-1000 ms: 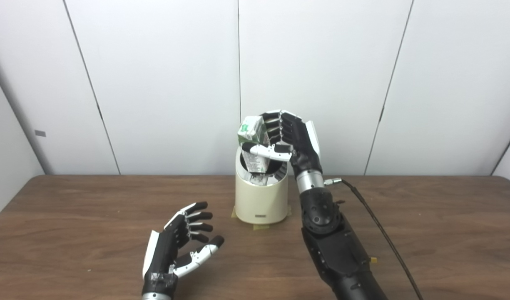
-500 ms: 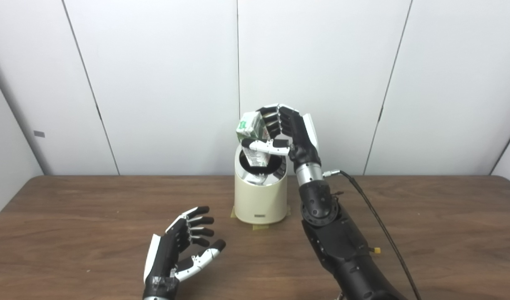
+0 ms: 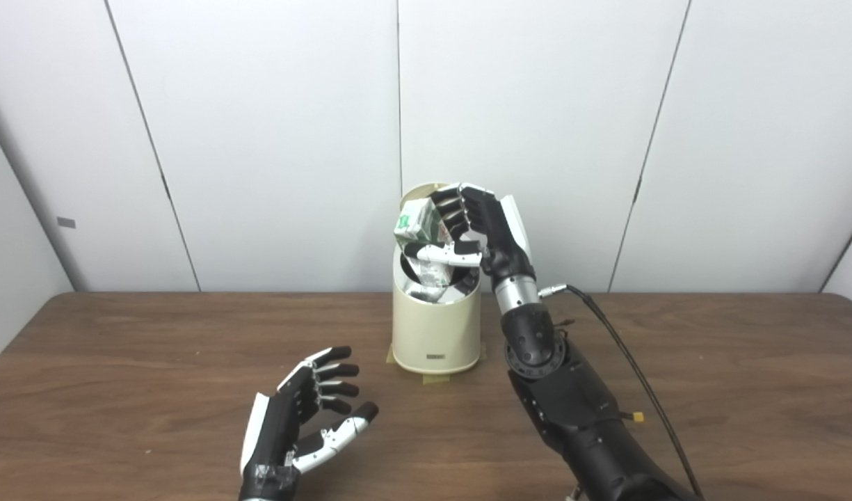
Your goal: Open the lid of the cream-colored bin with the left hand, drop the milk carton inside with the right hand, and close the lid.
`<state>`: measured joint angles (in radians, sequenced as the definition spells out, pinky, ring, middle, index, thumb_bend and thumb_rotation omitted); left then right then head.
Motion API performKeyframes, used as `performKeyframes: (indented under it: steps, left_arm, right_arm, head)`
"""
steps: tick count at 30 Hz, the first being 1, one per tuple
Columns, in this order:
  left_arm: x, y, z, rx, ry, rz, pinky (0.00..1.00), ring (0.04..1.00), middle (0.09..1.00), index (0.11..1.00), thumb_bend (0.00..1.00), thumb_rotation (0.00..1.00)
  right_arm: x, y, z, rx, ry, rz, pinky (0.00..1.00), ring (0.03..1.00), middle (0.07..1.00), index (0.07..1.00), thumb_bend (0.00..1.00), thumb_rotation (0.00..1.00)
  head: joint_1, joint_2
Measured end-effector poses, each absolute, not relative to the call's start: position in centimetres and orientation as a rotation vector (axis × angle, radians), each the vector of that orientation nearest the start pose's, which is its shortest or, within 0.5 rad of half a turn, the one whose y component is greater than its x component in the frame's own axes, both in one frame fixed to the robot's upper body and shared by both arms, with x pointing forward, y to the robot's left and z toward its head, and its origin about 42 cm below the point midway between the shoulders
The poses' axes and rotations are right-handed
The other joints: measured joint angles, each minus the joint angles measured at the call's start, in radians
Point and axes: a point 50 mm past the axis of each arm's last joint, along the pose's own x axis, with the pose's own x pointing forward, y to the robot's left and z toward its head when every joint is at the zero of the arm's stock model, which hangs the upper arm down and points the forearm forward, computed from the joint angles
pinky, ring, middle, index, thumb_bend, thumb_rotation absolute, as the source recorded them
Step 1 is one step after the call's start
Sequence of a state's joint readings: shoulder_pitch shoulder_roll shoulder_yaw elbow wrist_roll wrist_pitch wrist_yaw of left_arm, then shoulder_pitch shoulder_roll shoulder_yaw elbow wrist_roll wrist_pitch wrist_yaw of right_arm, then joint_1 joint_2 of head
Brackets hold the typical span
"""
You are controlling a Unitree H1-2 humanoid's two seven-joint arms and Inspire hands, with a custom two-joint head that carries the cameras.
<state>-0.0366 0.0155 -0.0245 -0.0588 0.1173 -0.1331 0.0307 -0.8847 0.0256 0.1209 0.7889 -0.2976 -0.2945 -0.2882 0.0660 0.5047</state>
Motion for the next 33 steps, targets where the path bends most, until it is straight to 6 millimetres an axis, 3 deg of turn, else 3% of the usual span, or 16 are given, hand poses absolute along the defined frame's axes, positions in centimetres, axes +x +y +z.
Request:
performKeyframes:
  steps: [2, 4, 7, 14, 15, 18, 24, 33]
  left_arm:
    - [29.4, 20.5, 13.1, 0.127, -0.229, -0.007, 0.53, 0.615, 0.69, 0.76, 0.68, 0.11]
    - [29.4, 20.5, 13.1, 0.127, -0.228, -0.008, 0.53, 0.612, 0.689, 0.76, 0.68, 0.11]
    - [29.3, 20.6, 13.1, 0.125, -0.226, -0.01, 0.54, 0.614, 0.69, 0.762, 0.68, 0.11]
    - [29.3, 20.7, 13.0, 0.123, -0.225, -0.012, 0.53, 0.611, 0.692, 0.763, 0.68, 0.11]
    - [29.3, 20.7, 13.0, 0.124, -0.225, -0.012, 0.53, 0.612, 0.692, 0.763, 0.68, 0.12]
    - [29.3, 20.7, 13.0, 0.124, -0.225, -0.012, 0.54, 0.618, 0.694, 0.761, 0.69, 0.12]
    - [29.3, 20.7, 13.0, 0.124, -0.225, -0.013, 0.54, 0.62, 0.695, 0.762, 0.68, 0.12]
    - [29.4, 20.7, 12.9, 0.113, -0.222, -0.014, 0.53, 0.613, 0.691, 0.755, 0.69, 0.12]
  right_arm:
    - [51.3, -9.4, 25.2, -0.397, -0.474, 0.124, 0.46, 0.437, 0.532, 0.5, 0.52, 0.0]
    - [51.3, -9.5, 25.1, -0.435, -0.476, 0.151, 0.47, 0.568, 0.666, 0.498, 0.52, 0.09]
    - [51.2, -9.9, 25.0, -0.468, -0.473, 0.18, 0.45, 0.622, 0.741, 0.498, 0.52, 0.12]
    - [50.9, -9.9, 24.9, -0.473, -0.472, 0.206, 0.45, 0.639, 0.764, 0.498, 0.52, 0.12]
    - [50.9, -9.9, 24.9, -0.475, -0.472, 0.211, 0.46, 0.645, 0.767, 0.591, 0.65, 0.06]
    - [50.8, -10.0, 25.0, -0.481, -0.478, 0.225, 0.51, 0.689, 0.783, 0.702, 0.8, 0.02]
    - [50.6, -9.9, 25.2, -0.503, -0.486, 0.258, 0.6, 0.751, 0.815, 0.752, 0.84, 0.05]
    - [49.8, -10.5, 25.6, -0.513, -0.504, 0.284, 0.62, 0.764, 0.843, 0.789, 0.85, 0.07]
  head:
    - [0.0, 0.002]
    - [-0.002, 0.003]
    - [-0.005, 0.006]
    - [-0.012, 0.008]
    - [-0.012, 0.008]
    - [-0.014, 0.009]
    - [-0.018, 0.009]
    - [-0.023, 0.011]
